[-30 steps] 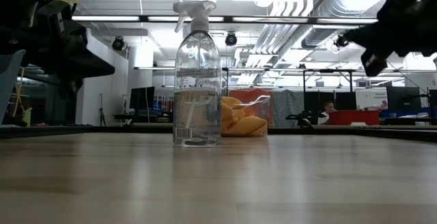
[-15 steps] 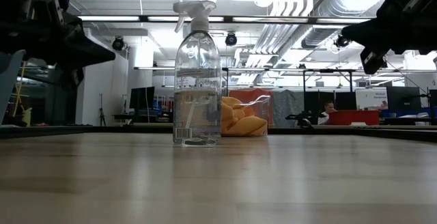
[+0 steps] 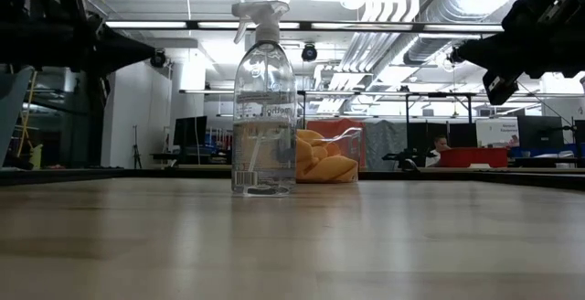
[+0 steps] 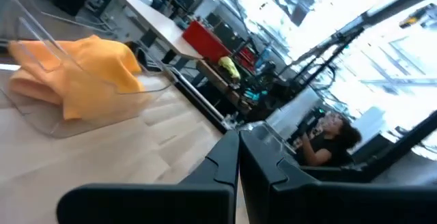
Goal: Sort microfiber towel by color & place in baskets
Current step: Return to Home Position
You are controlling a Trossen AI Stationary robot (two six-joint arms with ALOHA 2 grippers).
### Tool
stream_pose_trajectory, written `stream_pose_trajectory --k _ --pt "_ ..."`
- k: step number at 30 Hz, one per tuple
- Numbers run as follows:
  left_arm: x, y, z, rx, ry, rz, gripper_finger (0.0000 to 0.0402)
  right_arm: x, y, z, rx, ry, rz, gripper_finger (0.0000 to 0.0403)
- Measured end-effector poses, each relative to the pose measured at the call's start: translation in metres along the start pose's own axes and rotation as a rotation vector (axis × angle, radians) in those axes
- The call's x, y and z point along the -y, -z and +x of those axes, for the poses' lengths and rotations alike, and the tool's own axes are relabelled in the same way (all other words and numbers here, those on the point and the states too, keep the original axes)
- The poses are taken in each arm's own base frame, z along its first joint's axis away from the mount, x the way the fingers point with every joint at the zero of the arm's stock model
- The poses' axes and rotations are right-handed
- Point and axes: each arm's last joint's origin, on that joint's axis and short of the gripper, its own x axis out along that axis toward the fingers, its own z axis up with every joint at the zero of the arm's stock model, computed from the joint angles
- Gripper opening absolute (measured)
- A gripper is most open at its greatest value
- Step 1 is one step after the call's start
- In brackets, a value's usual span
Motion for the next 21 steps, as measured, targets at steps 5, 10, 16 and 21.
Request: stream_pose_trajectory --k 5,10,16,21 --pt "0.0003 0.0005 0.0 -0.013 0.012 0.017 0.0 0.0 0.0 0.0 0.0 0.0 -0.068 0.0" --pt "0.0002 0.0005 0.0 -0.013 0.012 0.018 0.0 0.0 0.0003 0.0 -0.004 -0.004 -0.336 0.0" --pt "0.0002 0.0005 0.0 -0.013 0.012 0.018 0.0 -0.0002 0.0004 0.0 -0.005 -0.01 -0.502 0.0" --pt "0.0003 0.0005 0.0 -0.013 0.012 0.018 0.0 -0.0001 0.0005 0.0001 -0.006 -0.01 -0.504 0.0"
